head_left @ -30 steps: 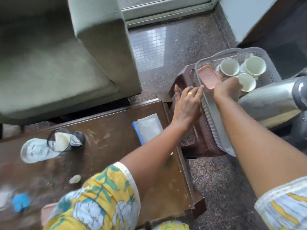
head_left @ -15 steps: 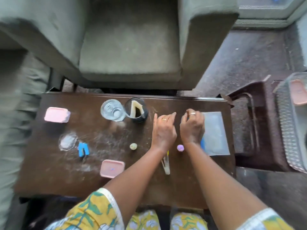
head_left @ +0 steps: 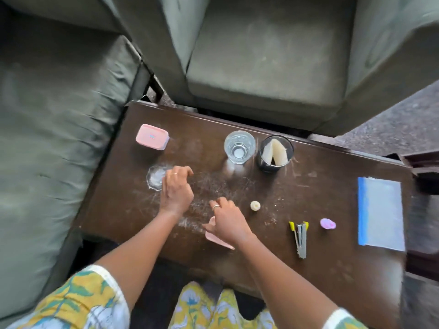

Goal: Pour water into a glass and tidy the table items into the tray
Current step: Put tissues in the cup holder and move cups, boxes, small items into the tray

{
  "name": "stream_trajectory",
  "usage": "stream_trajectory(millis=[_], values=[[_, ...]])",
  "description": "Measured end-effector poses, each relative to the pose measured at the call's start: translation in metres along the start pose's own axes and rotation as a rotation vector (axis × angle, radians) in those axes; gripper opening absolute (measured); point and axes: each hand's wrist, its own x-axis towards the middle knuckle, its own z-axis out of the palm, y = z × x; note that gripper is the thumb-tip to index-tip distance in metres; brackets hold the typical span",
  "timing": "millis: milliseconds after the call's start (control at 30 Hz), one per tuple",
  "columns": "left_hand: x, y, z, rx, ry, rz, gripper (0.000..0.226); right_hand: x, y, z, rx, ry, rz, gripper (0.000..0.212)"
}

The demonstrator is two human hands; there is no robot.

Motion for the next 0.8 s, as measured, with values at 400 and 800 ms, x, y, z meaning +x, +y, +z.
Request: stream_trajectory(millis=[400,800], values=[[0.130,-0.098,-0.008,0.306,-0.264,-0.191,0.093,0.008,-0.004,0.025,-0.341,-0.390,0.054,0.088],[0.121,-0.100,-0.006,0.285,-0.268,-0.145,0.069,0.028,0.009,-0.007,-0.060,-0.109,-0.005,0.088]])
